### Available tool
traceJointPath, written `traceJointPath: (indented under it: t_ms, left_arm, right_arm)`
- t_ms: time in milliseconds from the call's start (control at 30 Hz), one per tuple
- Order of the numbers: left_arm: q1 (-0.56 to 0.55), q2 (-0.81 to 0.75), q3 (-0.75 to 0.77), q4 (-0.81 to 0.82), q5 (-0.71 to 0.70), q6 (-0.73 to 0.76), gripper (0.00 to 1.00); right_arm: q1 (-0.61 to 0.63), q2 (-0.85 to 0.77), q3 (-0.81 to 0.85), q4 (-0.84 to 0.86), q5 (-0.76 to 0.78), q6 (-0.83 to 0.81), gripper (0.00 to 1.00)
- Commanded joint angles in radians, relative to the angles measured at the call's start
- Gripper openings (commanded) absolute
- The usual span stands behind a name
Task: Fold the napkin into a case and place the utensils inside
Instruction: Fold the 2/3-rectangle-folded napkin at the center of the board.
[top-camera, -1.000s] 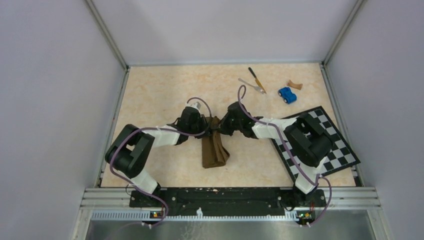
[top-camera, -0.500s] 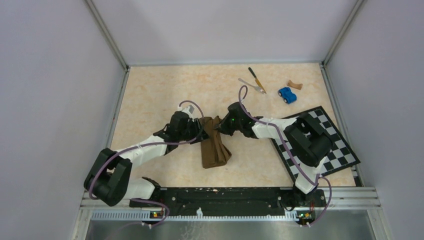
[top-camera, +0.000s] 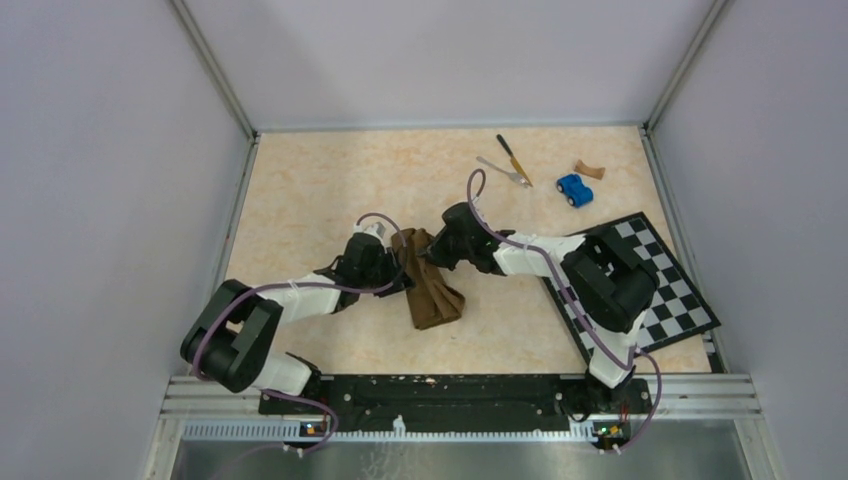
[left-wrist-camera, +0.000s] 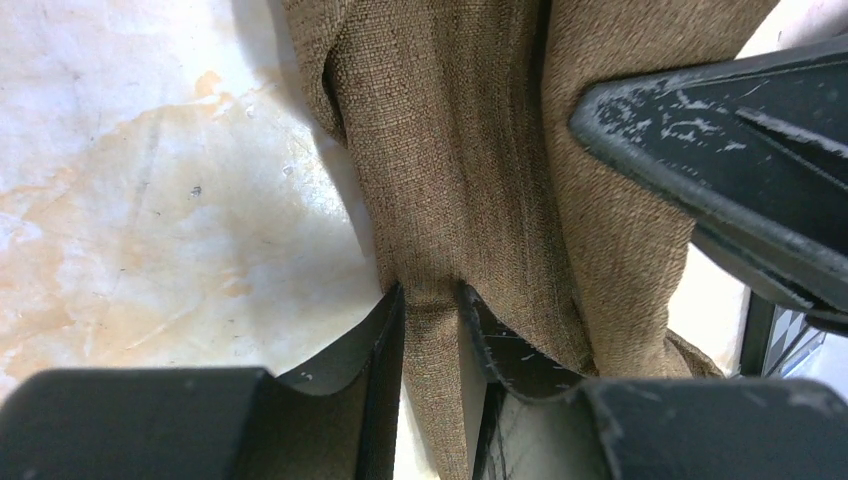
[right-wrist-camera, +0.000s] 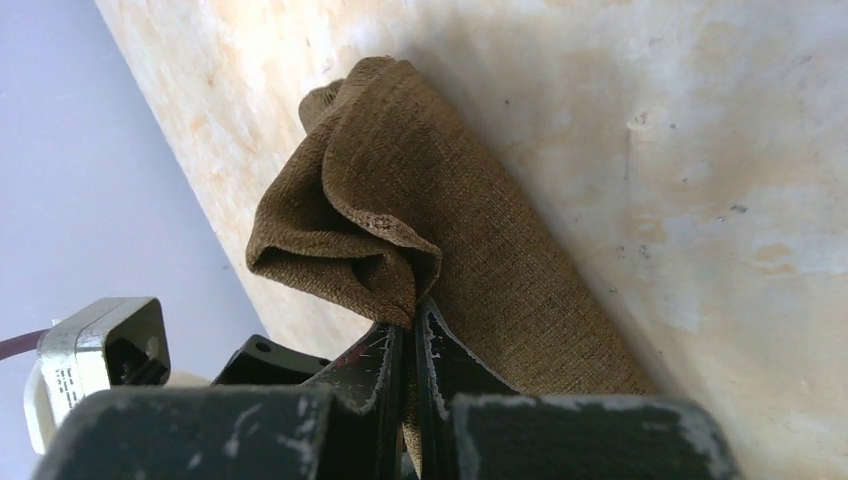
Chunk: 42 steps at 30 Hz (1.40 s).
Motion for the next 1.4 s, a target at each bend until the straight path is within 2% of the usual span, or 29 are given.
traceJointPath:
  t_ms: [0, 333, 767, 867, 1000, 1200, 1300, 1367]
  left_arm:
    - [0.001, 0.021, -0.008, 0.027, -0.023, 0.017, 0.32]
    - [0.001, 0.008, -0.025, 0.053, 0.012, 0.053, 0.35]
    - [0.001, 0.025, -0.075, 0.111, -0.01, 0.073, 0.24]
    - [0.006, 0.016, -0.084, 0.107, -0.018, 0.076, 0.25]
    - [0.04, -0.069, -0.094, 0.046, -0.001, 0.086, 0.35]
    - [0.103, -0.19, -0.054, -0.05, 0.078, 0.16, 0.67]
    - [0.103, -0.2, -0.011, -0.084, 0.09, 0.159, 0.76]
    - [0.103, -0.179, 0.007, -0.085, 0.097, 0.171, 0.88]
  right_arm:
    - [0.029, 0.033, 0.053, -0.013, 0.03, 0.045, 0.0]
    - [0.042, 0.062, 0.088, -0.028, 0.088, 0.097, 0.0]
    - [0.064, 0.139, 0.108, 0.028, 0.098, 0.193, 0.0]
    - [0.07, 0.152, 0.113, 0.036, 0.094, 0.197, 0.0]
    - [0.071, 0.156, 0.084, 0.063, 0.091, 0.207, 0.0]
    - [0.071, 0.159, 0.087, 0.077, 0.082, 0.193, 0.0]
    - [0.071, 0.155, 0.086, 0.077, 0.082, 0.191, 0.0]
    - [0.07, 0.154, 0.089, 0.074, 0.081, 0.189, 0.0]
